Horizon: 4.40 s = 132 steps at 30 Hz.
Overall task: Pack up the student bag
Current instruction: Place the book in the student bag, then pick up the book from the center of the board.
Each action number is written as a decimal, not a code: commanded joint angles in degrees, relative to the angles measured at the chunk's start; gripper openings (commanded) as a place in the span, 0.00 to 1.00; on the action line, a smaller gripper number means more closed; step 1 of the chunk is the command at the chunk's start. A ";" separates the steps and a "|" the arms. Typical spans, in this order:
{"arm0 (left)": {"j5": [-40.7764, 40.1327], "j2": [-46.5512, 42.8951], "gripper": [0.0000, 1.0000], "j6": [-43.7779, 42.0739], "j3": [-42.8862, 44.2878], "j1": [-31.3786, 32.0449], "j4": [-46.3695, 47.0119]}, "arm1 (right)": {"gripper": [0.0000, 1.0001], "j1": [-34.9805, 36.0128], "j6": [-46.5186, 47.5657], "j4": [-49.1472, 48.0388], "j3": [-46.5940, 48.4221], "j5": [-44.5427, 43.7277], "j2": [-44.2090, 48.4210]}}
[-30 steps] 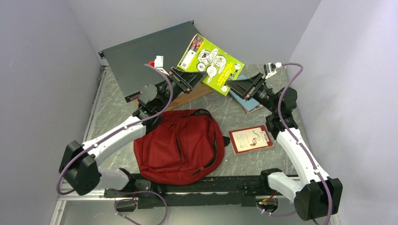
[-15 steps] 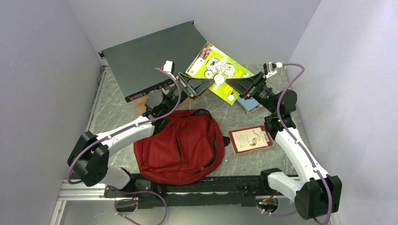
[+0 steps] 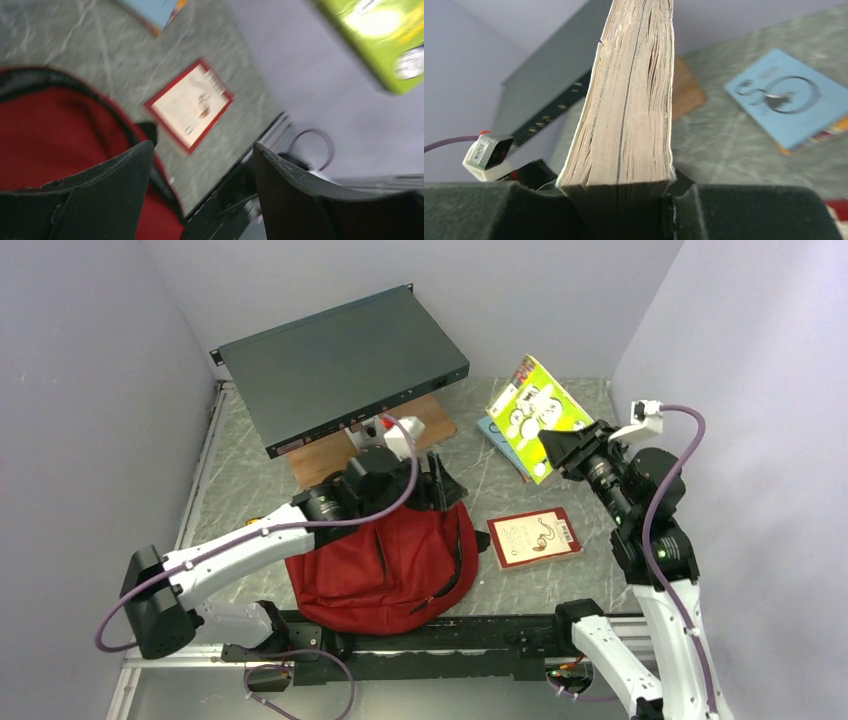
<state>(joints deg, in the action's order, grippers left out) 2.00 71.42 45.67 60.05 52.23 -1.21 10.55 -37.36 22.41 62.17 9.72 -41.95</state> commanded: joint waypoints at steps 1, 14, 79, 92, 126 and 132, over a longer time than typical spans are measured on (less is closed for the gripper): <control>-11.13 6.23 0.74 -5.32 5.41 3.89 -20.22 | 0.00 -0.09 9.42 10.69 1.47 -11.91 4.03; -14.67 17.82 0.70 -1.11 6.53 3.94 -23.70 | 0.00 -0.10 9.92 15.52 -8.37 10.68 3.74; -12.29 -23.22 0.00 -13.04 -17.44 4.55 10.59 | 0.02 27.68 -26.03 -60.35 -21.90 29.79 -50.36; -12.81 -19.70 0.00 -9.89 -16.61 4.64 10.64 | 0.14 34.58 -24.02 -61.76 -15.20 22.57 -61.05; -24.81 -26.41 0.00 -9.31 -28.17 4.64 2.88 | 0.87 20.87 13.96 6.09 -11.31 -1.88 -20.04; -21.35 -16.81 0.00 -9.90 -21.84 4.66 -2.22 | 0.92 -1.80 11.97 1.79 -12.86 4.09 -18.53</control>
<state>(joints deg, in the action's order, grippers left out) -21.91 50.61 37.04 33.34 56.73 -0.93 20.88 -25.21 24.80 49.47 12.93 -59.88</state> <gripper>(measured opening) 0.006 0.908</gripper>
